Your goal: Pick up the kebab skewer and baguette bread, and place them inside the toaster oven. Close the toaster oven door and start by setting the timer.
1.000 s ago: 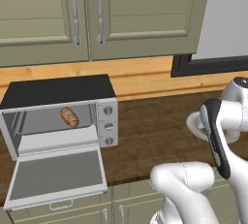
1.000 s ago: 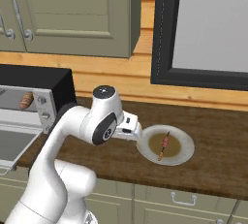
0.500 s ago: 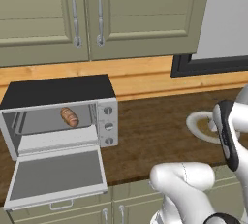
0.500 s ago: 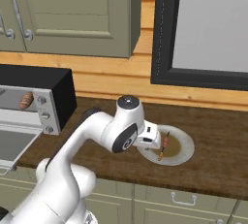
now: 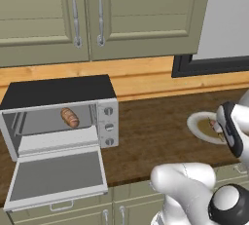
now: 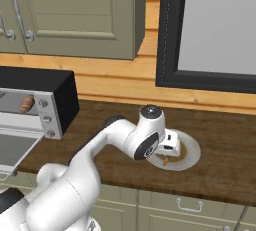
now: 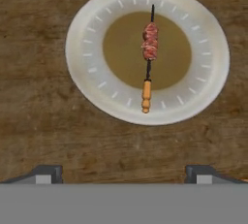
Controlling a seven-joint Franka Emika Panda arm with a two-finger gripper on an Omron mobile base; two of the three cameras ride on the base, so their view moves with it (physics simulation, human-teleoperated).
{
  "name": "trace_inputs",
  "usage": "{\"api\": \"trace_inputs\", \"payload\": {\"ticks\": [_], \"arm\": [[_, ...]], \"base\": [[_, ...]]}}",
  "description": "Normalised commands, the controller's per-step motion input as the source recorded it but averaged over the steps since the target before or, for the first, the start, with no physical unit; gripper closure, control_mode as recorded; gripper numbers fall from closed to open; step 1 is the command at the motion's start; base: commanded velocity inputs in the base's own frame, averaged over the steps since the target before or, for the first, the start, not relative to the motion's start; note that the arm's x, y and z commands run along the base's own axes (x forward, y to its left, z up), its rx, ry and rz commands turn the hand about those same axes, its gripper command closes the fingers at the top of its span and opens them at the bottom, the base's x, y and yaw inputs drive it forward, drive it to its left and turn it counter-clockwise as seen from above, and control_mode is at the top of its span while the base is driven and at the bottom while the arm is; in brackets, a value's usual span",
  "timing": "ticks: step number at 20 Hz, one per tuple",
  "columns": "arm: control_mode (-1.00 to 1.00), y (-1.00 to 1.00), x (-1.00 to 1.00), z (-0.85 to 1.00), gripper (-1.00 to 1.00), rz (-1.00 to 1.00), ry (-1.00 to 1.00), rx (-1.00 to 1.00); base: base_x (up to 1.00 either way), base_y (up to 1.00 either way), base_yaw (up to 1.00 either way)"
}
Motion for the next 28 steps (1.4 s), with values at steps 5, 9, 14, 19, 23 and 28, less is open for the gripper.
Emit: {"api": "trace_inputs", "payload": {"ticks": [5,9,14,19,23,28], "arm": [[-1.0,-0.13,0.44,-0.31,-1.0,0.0,0.03,0.0],[-1.0,-0.2,0.56,-0.33,-1.0,0.0,0.05,0.0],[-1.0,-0.3,0.36,-0.36,-1.0,0.0,0.03,0.01],[-1.0,-0.33,0.0,-0.49,-1.0,0.0,-0.08,0.01],[-1.0,-0.04,0.01,-0.46,-1.0,0.01,-0.1,0.0],[-1.0,0.0,0.02,-0.13,-1.0,0.01,-0.08,0.0]], "base": [[0.0,0.0,0.0],[0.0,0.0,0.0],[0.0,0.0,0.0],[0.0,0.0,0.0],[0.0,0.0,0.0],[0.0,0.0,0.0]]}}
